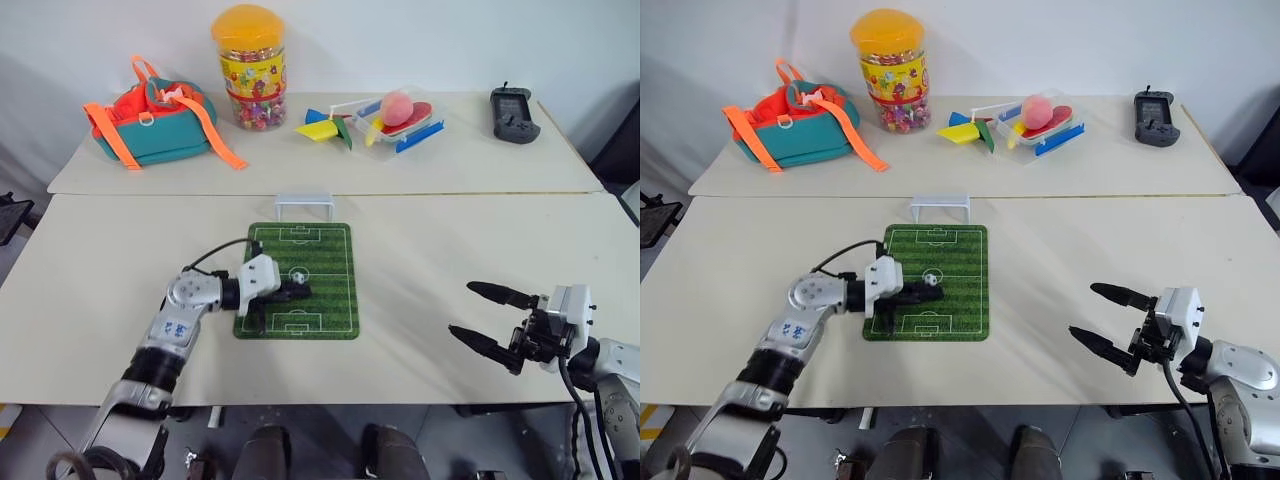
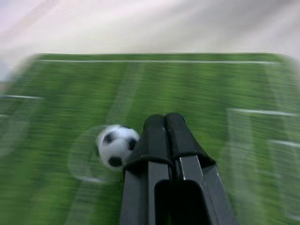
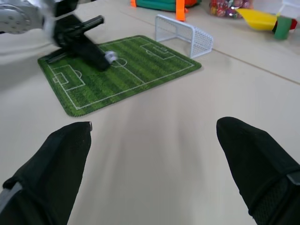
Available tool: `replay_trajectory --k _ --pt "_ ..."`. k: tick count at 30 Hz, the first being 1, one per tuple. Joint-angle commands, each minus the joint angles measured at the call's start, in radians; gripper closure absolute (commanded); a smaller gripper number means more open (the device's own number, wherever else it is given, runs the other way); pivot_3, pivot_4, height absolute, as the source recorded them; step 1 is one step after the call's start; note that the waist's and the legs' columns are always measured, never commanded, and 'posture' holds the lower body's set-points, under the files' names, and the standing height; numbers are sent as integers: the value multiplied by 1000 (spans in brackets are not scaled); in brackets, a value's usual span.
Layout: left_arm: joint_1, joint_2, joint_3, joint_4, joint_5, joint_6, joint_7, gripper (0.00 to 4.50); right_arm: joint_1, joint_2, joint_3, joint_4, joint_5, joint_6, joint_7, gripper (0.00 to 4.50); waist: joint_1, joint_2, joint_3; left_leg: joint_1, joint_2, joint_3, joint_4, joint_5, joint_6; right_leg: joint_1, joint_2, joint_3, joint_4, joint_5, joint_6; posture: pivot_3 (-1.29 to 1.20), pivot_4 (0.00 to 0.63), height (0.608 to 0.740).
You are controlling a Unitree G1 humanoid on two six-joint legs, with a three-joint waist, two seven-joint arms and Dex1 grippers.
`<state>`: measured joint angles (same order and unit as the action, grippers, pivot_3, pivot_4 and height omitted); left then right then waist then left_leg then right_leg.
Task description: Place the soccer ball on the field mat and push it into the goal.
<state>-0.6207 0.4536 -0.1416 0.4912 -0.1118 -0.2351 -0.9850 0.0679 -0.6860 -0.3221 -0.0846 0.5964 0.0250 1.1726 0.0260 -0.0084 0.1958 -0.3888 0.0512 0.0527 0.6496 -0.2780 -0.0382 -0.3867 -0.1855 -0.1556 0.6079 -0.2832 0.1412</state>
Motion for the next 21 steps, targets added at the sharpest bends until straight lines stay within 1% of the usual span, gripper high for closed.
replay_trajectory --k 1,4,8,11,14,18,21 --pt "-43 -19 63 -30 -78 -18 -13 4476 2 8 -24 -24 11 -17 -7 0 -1 0 0 0 0 0 0 0 0 0 0 0 0 0 0 0 150 740" --pt "-39 -14 84 -77 -133 36 -65 4476 0 13 -21 -19 8 -21 -9 0 -5 0 0 0 0 1 -1 0 0 0 0 0 0 0 1 0 150 740" --pt "0 33 111 -182 -216 186 -121 4476 -8 17 -14 -15 4 -21 -10 0 -4 0 0 0 0 1 0 0 0 -1 0 1 1 0 1 0 150 740" --pt "33 66 146 -234 -251 268 -114 4476 -18 12 -15 -4 3 -18 -5 0 -4 0 0 0 0 1 0 0 0 -1 0 1 1 0 1 0 150 740" --pt "86 120 205 -289 -279 364 -79 4476 -27 -2 -18 11 4 -15 13 0 -5 0 0 0 0 2 0 0 0 -2 0 2 2 0 1 0 150 740" --pt "163 175 282 -334 -328 414 -85 4476 -45 -22 -22 38 2 -9 41 0 -6 0 0 0 0 3 -1 0 0 -4 0 3 3 0 1 0 150 740" --pt "265 221 340 -366 -343 376 -125 4476 -82 -42 -13 75 0 0 64 0 -5 0 0 0 0 3 -1 0 0 -4 0 4 3 0 1 0 150 740"
